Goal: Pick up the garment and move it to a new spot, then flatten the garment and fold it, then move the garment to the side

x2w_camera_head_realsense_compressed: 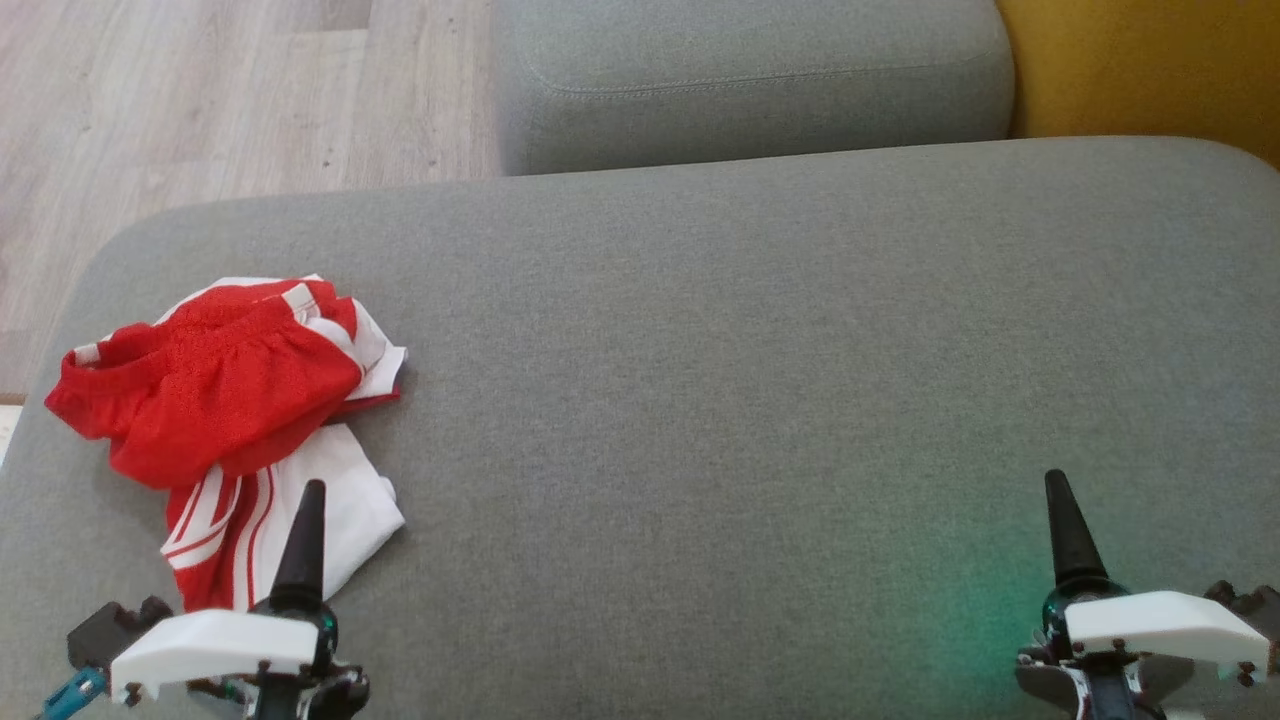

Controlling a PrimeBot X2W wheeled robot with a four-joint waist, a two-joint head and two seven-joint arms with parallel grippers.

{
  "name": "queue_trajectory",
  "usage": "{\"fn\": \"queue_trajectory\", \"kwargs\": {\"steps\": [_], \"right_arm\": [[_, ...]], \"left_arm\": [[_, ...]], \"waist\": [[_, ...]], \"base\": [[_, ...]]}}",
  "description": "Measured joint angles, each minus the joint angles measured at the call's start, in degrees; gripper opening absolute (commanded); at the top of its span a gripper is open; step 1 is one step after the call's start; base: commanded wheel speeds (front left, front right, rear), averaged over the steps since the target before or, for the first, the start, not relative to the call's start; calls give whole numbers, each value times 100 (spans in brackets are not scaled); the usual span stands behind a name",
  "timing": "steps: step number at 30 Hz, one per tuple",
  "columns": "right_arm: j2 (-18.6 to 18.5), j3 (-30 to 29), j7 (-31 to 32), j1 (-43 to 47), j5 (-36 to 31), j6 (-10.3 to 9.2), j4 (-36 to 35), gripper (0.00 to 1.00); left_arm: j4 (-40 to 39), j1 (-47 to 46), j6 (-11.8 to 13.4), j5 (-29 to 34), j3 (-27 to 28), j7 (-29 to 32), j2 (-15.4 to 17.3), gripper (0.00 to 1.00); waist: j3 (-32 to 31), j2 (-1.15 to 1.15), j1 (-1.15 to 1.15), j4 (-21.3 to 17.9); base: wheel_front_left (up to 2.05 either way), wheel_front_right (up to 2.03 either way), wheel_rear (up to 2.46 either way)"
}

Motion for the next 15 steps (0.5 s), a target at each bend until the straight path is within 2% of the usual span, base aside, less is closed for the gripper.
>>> {"fn": "queue_trajectory", "kwargs": {"steps": [15], "right_arm": [[-3, 313, -267, -1, -1069, 0, -186, 100]], "left_arm": [[-314, 115, 254, 1047, -235, -231, 112, 100]], "waist": [[-48, 0, 0, -13]], "base": [[0, 0, 0]]}}
